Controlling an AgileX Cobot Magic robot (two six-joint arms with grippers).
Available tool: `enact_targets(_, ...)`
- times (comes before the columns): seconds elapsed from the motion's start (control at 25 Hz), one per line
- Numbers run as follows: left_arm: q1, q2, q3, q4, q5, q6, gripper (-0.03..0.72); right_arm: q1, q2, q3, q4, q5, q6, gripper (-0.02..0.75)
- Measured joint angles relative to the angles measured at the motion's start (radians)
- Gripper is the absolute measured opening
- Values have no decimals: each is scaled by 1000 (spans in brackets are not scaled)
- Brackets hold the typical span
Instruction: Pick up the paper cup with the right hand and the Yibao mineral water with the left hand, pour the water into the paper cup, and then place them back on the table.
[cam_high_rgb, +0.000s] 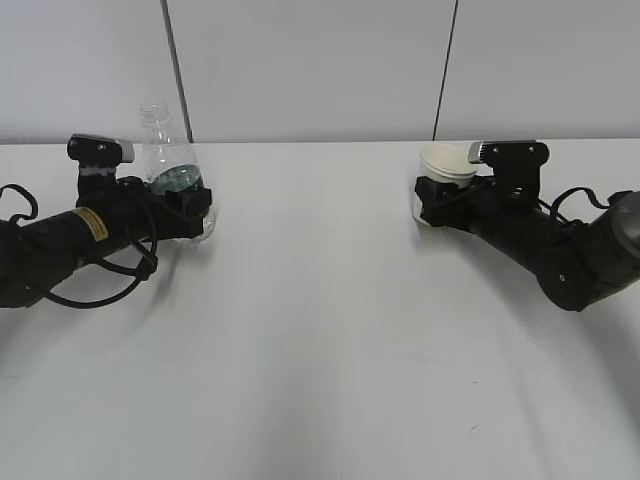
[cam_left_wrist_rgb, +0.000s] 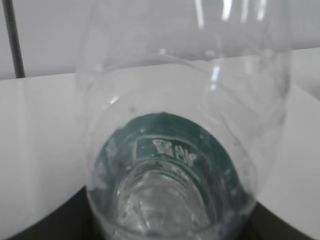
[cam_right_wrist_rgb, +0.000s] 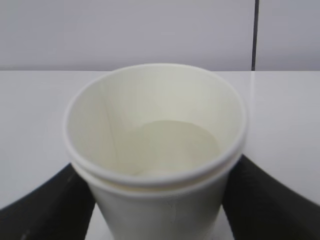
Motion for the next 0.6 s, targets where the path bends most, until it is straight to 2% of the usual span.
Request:
enact_targets(0.16, 0, 0, 0, 0, 0, 0, 352, 0, 0, 0, -2, 2, -2, 599)
enact_targets(0.6, 0, 0, 0, 0, 0, 0, 352, 0, 0, 8, -5, 15, -2, 608)
